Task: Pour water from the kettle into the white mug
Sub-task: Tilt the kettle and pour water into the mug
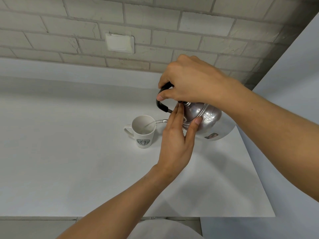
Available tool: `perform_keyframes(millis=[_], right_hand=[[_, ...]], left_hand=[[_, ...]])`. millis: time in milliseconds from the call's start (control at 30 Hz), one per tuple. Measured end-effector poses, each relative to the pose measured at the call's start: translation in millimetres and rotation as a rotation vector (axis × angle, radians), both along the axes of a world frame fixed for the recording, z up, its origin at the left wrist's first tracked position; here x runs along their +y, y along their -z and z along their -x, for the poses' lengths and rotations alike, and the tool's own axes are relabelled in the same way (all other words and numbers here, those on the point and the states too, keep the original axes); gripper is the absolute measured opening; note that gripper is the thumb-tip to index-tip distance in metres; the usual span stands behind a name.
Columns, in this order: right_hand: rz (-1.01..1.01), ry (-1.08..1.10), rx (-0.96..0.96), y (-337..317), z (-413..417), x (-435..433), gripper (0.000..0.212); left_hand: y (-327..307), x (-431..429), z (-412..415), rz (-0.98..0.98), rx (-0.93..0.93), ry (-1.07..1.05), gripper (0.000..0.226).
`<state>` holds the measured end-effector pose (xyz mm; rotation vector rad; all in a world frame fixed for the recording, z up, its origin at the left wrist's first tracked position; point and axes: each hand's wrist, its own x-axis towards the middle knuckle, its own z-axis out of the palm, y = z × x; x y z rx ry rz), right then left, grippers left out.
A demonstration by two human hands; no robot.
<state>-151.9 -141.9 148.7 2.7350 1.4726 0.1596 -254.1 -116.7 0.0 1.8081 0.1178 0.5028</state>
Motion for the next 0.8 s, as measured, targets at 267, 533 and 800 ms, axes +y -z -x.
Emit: perform_keyframes(millis=[267, 533, 800], right_hand=[[0.004, 0.015, 0.003, -4.0, 2.0, 0.9, 0.043], [0.014, 0.028, -0.002, -4.5, 2.7, 3.1, 0.044], [0.020, 0.029, 0.001, -4.7, 4.0, 5.4, 0.044]], left_hand=[[-1.8, -2.3, -0.9, 0.019, -0.002, -0.008, 0.057], [-1.9, -1.9, -0.6, 0.014, -0.005, -0.017, 0.058], [-1.0, -0.4, -0.3, 0.004, -0.002, -0.023, 0.059]])
